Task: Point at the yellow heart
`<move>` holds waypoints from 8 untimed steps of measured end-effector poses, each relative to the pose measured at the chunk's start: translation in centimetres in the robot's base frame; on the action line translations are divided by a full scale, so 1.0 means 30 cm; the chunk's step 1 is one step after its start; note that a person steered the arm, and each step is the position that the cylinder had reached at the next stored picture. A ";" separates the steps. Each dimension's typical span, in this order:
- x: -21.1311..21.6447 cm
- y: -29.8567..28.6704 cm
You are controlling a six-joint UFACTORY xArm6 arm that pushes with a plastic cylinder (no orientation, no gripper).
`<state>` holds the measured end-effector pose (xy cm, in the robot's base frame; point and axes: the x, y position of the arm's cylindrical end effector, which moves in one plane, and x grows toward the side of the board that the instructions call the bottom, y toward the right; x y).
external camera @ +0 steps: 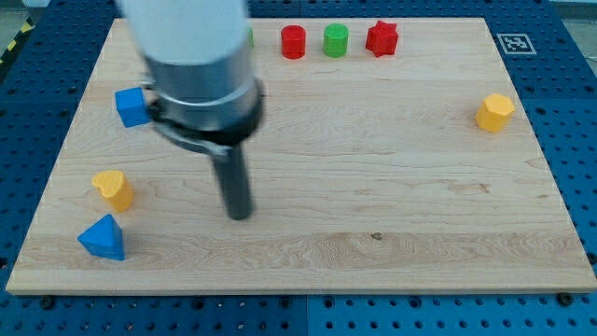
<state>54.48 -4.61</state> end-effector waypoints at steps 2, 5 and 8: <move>0.019 0.649; -0.141 1.304; -0.584 1.305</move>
<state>36.96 34.53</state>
